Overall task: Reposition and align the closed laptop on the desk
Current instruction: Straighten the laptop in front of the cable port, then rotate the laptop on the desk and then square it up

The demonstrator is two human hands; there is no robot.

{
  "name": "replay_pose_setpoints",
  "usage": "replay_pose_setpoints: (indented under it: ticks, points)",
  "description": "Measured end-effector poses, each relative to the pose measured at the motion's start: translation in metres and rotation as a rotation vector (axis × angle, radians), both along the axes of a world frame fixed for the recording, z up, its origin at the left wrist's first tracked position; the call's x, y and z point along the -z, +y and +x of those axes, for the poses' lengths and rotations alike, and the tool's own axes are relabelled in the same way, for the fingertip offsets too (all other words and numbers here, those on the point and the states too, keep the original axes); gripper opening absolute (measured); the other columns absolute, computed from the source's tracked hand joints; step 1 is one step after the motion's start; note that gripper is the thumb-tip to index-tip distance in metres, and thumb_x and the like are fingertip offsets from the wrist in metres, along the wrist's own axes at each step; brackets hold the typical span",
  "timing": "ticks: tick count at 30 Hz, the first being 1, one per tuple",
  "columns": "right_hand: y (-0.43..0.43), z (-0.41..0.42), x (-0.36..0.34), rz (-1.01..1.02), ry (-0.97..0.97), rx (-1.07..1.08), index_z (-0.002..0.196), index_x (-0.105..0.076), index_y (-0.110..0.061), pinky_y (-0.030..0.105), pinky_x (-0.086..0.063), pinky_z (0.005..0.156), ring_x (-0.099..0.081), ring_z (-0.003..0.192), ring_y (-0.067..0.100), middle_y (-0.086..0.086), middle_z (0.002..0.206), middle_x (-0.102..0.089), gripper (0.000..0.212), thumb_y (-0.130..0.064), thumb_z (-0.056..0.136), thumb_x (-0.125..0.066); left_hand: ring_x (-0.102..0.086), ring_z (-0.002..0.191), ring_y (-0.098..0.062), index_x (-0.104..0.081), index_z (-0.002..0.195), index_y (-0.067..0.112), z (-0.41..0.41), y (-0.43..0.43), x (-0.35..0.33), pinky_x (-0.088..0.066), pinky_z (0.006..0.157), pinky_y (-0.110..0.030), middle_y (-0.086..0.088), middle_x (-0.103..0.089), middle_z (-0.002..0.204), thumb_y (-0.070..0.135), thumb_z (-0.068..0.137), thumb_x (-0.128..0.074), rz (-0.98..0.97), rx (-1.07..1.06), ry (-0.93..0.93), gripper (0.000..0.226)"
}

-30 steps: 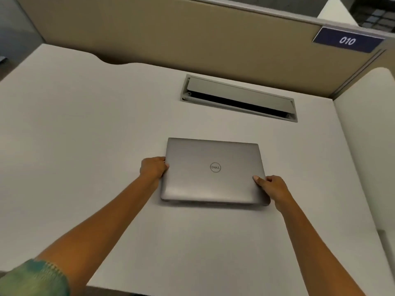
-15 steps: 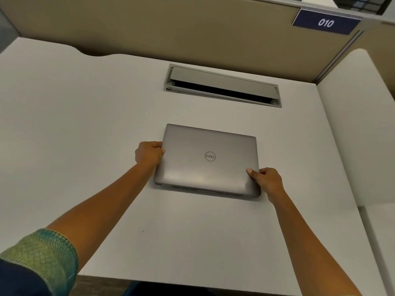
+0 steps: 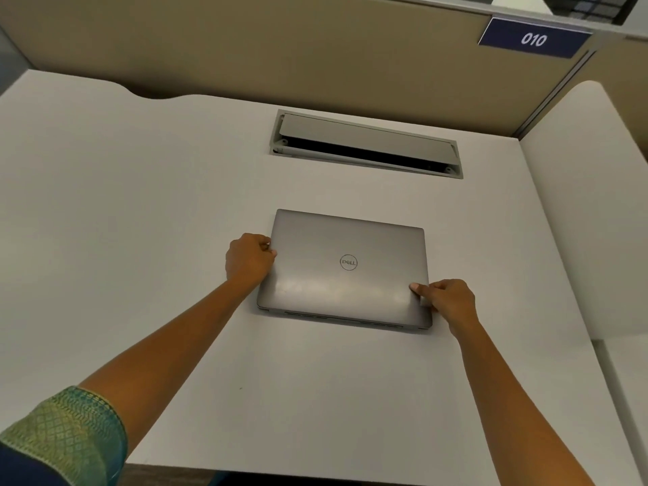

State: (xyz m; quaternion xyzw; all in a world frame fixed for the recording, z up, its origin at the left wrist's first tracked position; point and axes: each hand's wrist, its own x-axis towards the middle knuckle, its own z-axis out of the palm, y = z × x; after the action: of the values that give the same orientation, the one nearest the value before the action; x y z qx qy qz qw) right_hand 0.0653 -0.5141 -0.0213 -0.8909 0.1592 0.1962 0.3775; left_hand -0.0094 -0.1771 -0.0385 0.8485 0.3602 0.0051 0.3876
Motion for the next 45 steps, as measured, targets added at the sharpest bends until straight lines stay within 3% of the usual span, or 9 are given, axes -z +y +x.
replay_pose_setpoints:
  ticks: [6,9,12,15,24,28,33,39,45]
  points:
    - [0.006,-0.077,-0.012,0.280,-0.244,0.431,0.087,-0.064,-0.018,0.027,-0.050,0.070,-0.061,0.084,0.022,0.002,0.089,-0.065,0.002,-0.020,0.087,-0.063,-0.054,0.124,-0.029,-0.044,0.139,0.011,0.028,0.026,-0.010,-0.041,0.104,-0.039,-0.010,-0.059,0.135,0.035,0.089,-0.057,0.085,0.173,0.054,0.058]
    - [0.028,-0.120,-0.004,0.715,0.065,0.705,0.085,-0.064,-0.009,0.021,-0.054,0.054,-0.061,0.067,0.020,0.011,0.081,-0.061,0.013,-0.004,0.090,-0.054,-0.053,0.125,-0.032,-0.044,0.140,0.011,0.052,0.024,-0.015,-0.042,0.102,-0.043,-0.012,-0.056,0.138,0.037,0.091,-0.053,0.198,0.297,0.023,0.056]
    - [0.062,-0.148,0.001,0.999,0.370,0.836,0.093,-0.062,0.000,0.034,-0.055,0.076,-0.066,0.085,0.027,0.018,0.094,-0.065,0.009,-0.004,0.092,-0.055,-0.048,0.129,-0.033,-0.041,0.141,0.012,0.080,0.007,-0.018,-0.041,0.104,-0.046,-0.013,-0.050,0.144,0.038,0.091,-0.053,0.241,0.502,0.037,0.058]
    - [0.089,-0.150,0.000,1.075,0.367,0.896,0.098,-0.062,-0.002,0.038,-0.048,0.093,-0.063,0.102,0.027,0.016,0.106,-0.065,0.012,-0.006,0.094,-0.052,-0.041,0.135,-0.032,-0.038,0.143,0.012,0.103,-0.017,-0.019,-0.038,0.108,-0.047,-0.011,-0.043,0.149,0.038,0.091,-0.052,0.227,0.664,0.068,0.059]
    - [0.121,-0.116,0.002,0.934,0.283,1.027,0.083,-0.064,-0.003,0.035,-0.044,0.104,-0.057,0.092,0.021,0.007,0.085,-0.061,0.010,0.003,0.087,-0.058,-0.045,0.125,-0.034,-0.052,0.132,0.022,0.128,-0.052,-0.005,-0.038,0.100,-0.046,-0.011,-0.054,0.133,0.048,0.086,-0.056,0.275,0.812,0.179,0.053]
    - [0.128,-0.116,0.006,0.881,0.235,1.026,0.101,-0.059,0.010,0.036,-0.043,0.103,-0.053,0.078,0.014,0.005,0.079,-0.056,0.019,-0.002,0.087,-0.062,-0.046,0.126,-0.032,-0.053,0.132,0.024,0.136,-0.053,-0.011,-0.038,0.102,-0.044,-0.006,-0.055,0.136,0.045,0.082,-0.062,0.238,0.792,0.266,0.054]
    - [0.119,-0.100,0.000,0.837,0.199,0.912,0.107,-0.060,-0.002,0.030,-0.043,0.096,-0.057,0.086,0.015,0.008,0.099,-0.062,0.024,0.002,0.083,-0.063,-0.050,0.125,-0.031,-0.051,0.134,0.019,0.134,-0.042,-0.024,-0.041,0.101,-0.039,-0.007,-0.055,0.138,0.040,0.082,-0.066,0.159,0.725,0.341,0.058]
    - [0.090,-0.061,-0.005,0.757,0.123,0.674,0.094,-0.063,-0.002,0.036,-0.049,0.075,-0.059,0.078,0.025,0.016,0.093,-0.065,0.019,0.008,0.078,-0.061,-0.055,0.118,-0.031,-0.053,0.133,0.022,0.091,-0.018,-0.020,-0.044,0.105,-0.041,-0.012,-0.060,0.132,0.026,0.082,-0.069,-0.094,0.470,0.374,0.054]
    - [0.066,-0.016,-0.004,0.507,0.169,0.389,0.101,-0.066,0.005,0.040,-0.047,0.076,-0.063,0.093,0.035,0.026,0.109,-0.068,0.026,0.004,0.075,-0.066,-0.057,0.114,-0.034,-0.048,0.138,0.017,0.046,-0.020,-0.016,-0.050,0.096,-0.039,-0.017,-0.059,0.130,0.015,0.082,-0.069,-0.339,0.254,0.338,0.059]
